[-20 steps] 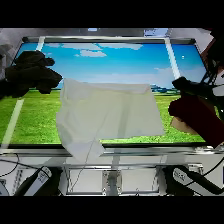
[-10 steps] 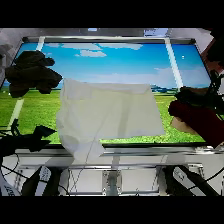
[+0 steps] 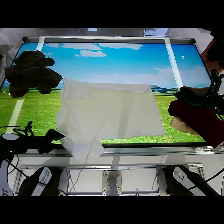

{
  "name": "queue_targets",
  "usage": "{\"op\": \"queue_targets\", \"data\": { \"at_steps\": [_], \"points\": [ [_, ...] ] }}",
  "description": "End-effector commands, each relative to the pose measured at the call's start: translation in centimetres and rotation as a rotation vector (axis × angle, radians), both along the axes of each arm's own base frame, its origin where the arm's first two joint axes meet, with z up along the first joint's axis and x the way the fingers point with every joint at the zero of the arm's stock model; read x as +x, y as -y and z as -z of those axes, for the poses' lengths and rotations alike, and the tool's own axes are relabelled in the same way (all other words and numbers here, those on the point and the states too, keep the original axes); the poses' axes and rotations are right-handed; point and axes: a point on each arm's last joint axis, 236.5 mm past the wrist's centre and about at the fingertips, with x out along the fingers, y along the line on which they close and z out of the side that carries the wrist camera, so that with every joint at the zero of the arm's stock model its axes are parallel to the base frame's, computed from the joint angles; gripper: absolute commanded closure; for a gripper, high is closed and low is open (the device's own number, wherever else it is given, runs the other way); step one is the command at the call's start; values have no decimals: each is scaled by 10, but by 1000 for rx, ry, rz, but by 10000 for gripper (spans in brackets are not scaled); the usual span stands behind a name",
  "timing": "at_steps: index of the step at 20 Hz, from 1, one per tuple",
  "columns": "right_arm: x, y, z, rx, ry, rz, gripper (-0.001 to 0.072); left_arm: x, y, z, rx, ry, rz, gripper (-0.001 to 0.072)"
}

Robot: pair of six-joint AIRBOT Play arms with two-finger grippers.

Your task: Fold the shirts.

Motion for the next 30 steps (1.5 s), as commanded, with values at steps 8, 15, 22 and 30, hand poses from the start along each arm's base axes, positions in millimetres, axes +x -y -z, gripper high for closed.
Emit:
{"op": "queue_targets", "data": {
  "at_steps": [8, 15, 22, 30],
  "points": [
    [-1, -5, -2, 25, -3, -9, 266, 21, 21, 16, -84, -6, -26, 339],
    [-61, -7, 59, 29, -310, -5, 266, 25, 24, 13, -89, 35, 15, 694],
    [-178, -71, 168, 316, -757, 132, 370, 23, 25, 12, -82, 58, 61, 694],
    [-124, -74, 180, 501, -527, 384, 368, 23, 26, 12, -80, 66, 77, 694]
  ]
}}
